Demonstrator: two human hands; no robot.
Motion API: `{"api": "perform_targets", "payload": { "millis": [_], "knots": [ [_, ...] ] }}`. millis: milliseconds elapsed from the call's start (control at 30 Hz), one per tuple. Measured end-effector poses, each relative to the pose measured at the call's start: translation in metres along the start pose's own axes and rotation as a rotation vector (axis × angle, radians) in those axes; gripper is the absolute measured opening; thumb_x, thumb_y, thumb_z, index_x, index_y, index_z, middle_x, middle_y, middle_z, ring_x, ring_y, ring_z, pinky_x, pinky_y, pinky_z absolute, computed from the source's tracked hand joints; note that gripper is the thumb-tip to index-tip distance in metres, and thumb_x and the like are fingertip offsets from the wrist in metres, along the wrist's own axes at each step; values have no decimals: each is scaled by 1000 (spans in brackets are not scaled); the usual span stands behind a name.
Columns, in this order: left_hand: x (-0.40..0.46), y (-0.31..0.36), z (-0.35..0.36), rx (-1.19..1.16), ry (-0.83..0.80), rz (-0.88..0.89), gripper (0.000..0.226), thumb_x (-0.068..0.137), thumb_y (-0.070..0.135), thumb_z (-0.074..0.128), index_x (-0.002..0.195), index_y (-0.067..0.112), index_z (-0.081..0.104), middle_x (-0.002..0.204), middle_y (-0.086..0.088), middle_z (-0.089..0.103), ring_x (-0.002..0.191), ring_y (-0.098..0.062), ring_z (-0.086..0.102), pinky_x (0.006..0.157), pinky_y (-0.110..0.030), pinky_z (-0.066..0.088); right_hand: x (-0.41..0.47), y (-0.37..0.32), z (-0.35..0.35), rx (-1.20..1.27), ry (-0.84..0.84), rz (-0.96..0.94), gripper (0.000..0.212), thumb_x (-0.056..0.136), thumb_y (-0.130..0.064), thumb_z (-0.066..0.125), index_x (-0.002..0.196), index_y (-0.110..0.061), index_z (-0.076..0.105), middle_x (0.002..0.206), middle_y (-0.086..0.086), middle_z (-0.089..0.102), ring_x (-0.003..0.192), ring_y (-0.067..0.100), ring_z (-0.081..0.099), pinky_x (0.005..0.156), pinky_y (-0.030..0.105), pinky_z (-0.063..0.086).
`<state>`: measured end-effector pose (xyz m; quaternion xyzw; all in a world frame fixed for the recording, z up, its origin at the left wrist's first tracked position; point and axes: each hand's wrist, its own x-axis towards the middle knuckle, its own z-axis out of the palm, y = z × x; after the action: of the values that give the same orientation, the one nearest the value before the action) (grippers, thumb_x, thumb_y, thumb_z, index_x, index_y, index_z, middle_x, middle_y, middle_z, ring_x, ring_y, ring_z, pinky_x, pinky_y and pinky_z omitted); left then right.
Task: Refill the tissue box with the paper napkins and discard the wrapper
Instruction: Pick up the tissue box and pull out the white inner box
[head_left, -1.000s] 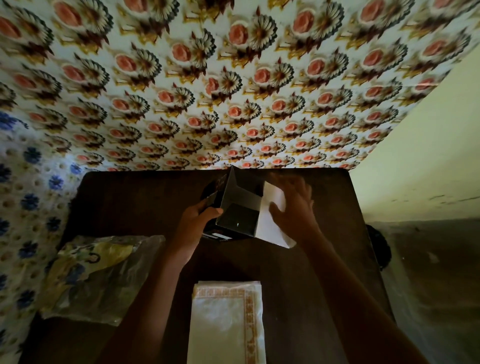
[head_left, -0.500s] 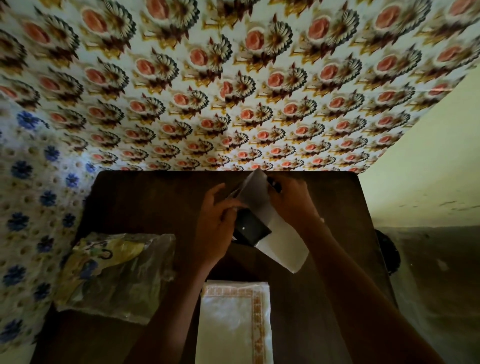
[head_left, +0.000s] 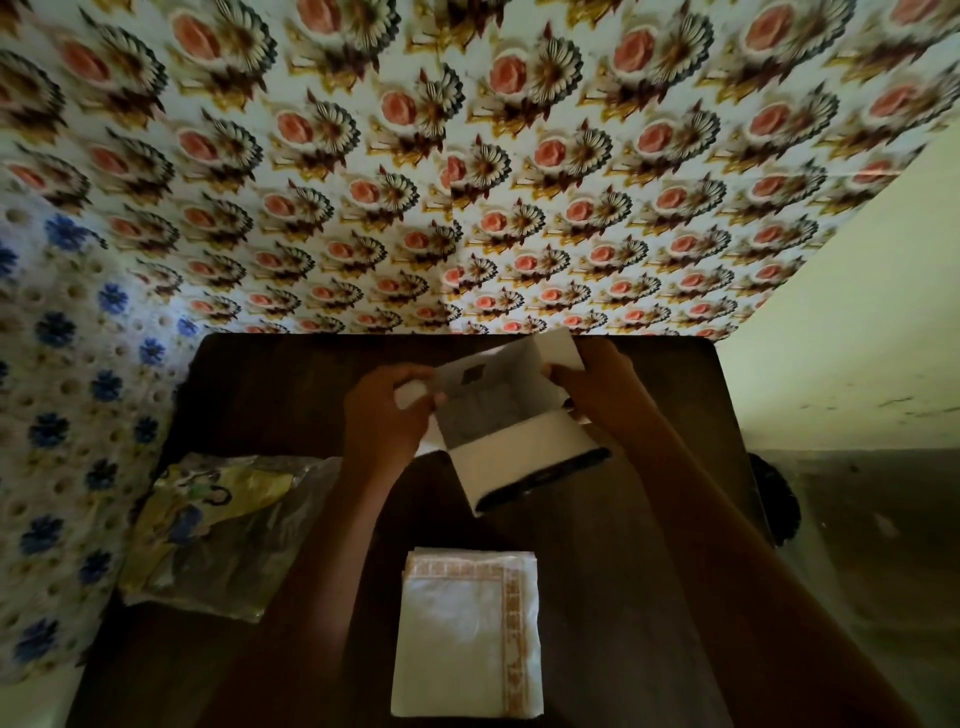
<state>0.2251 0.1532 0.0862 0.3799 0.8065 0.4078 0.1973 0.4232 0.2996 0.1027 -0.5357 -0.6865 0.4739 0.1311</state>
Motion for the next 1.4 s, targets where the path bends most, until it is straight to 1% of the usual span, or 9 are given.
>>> {"api": "perform_targets", "payload": {
  "millis": [100,267,400,500,700,833,1067,1300,1400],
  "knots": [
    [10,-5,2,275,14,165,27,92,29,70,118,19,71,123,-1,68,113,-17,61,94,-33,49,-4,4,-2,86,-12,30,50,96,-17,67,143,-17,50,133,13,64,99,25,70,56,23,57],
    [5,5,2,605,-116,255,72,93,75,28,134,25,60,148,2,54,144,-22,40,113,-61,33,-12,12,-2,107,119,-105,87,88,-8,76,153,-43,29,110,-8,56,80,17,74,55,33,65],
    [-12,7,-3,731,-258,169,110,77,95,27,162,29,2,172,2,-7,158,-26,-13,118,-68,-2,-18,17,-2,84,135,-100,64,90,-16,75,146,-28,47,127,7,62,78,16,75,58,29,65],
    [-11,-8,-1,717,-429,123,131,66,99,39,157,30,-25,167,2,-30,154,-24,-28,119,-68,-7,-18,21,-2,92,135,-66,60,91,-22,74,146,-20,51,136,13,59,72,12,74,58,23,62],
    [-6,-19,7,183,-510,53,122,70,64,82,160,33,6,169,6,15,151,-13,26,121,-40,33,-28,39,7,-192,2,-136,87,76,-52,82,146,-14,47,155,7,36,139,24,39,101,25,38],
    [-15,-12,12,100,-480,-46,85,80,36,84,151,23,39,145,-1,58,130,-19,57,99,-32,50,-33,45,9,-273,-82,-161,103,67,-47,90,151,-16,40,153,6,46,137,26,49,108,36,48],
    [-19,-26,30,228,-439,-161,97,74,35,87,152,26,31,151,-4,48,138,-27,49,108,-47,49,-33,43,20,-152,-132,-113,94,72,-24,91,151,-16,41,137,6,65,120,22,67,100,41,57],
    [-29,-25,45,191,-231,-163,68,85,32,79,143,16,47,134,-10,62,125,-27,62,97,-46,58,-35,54,35,-134,-23,-92,77,86,-11,79,152,-18,39,134,10,66,121,24,66,96,25,46],
    [-32,-26,46,103,-197,-180,60,86,23,79,139,13,53,132,-11,66,120,-26,66,93,-45,61,-36,56,38,-133,-14,-61,74,88,-12,76,153,-17,40,135,11,66,124,25,64,103,33,48]
  ]
}}
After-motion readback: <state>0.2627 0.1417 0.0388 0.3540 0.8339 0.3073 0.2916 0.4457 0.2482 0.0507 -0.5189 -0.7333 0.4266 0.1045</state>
